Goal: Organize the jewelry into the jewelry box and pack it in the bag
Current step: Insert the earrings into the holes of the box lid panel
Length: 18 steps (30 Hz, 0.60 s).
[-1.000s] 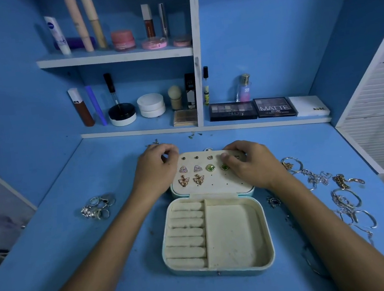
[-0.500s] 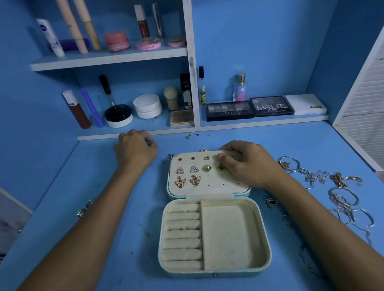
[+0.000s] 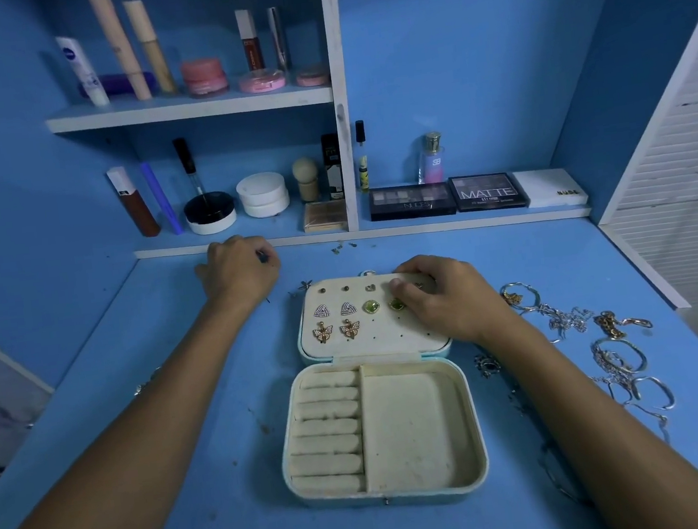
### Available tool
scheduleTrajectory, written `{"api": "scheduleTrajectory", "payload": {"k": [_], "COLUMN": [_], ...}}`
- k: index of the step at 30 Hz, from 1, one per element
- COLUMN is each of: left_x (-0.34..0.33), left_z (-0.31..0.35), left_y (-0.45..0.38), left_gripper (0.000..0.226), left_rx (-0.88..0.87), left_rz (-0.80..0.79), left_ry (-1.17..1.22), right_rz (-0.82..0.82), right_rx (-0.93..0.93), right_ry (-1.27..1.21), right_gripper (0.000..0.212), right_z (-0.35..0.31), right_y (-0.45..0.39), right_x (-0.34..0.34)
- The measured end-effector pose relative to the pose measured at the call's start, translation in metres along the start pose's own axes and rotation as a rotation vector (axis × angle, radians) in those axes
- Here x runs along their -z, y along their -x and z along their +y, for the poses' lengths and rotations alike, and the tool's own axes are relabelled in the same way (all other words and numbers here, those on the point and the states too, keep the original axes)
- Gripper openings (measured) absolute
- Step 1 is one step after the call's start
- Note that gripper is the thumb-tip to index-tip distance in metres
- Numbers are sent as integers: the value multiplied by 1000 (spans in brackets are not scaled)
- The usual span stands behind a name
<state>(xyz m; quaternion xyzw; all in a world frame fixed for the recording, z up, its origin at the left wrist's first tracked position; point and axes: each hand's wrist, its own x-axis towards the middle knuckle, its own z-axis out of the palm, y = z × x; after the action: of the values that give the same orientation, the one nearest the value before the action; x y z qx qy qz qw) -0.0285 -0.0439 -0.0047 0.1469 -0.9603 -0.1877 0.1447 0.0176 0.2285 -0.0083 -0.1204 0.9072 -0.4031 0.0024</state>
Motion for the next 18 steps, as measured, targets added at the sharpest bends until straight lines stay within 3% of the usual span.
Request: {"api": "scheduleTrajectory", "payload": {"k": [10, 18], "left_x": [14, 24], "left_z": [19, 34], "left_y": [10, 47], "left_gripper": [5, 19], "left_rx": [-44, -169], "left_rz": [153, 53], "left_ry": [421, 672], "right_rz": [-5, -9], "right_rx": [-3, -7], "right_ry": [20, 18], "right_gripper": [28, 28], "right_z": [2, 1], "right_y": [-1, 0], "right_x": [0, 1]}}
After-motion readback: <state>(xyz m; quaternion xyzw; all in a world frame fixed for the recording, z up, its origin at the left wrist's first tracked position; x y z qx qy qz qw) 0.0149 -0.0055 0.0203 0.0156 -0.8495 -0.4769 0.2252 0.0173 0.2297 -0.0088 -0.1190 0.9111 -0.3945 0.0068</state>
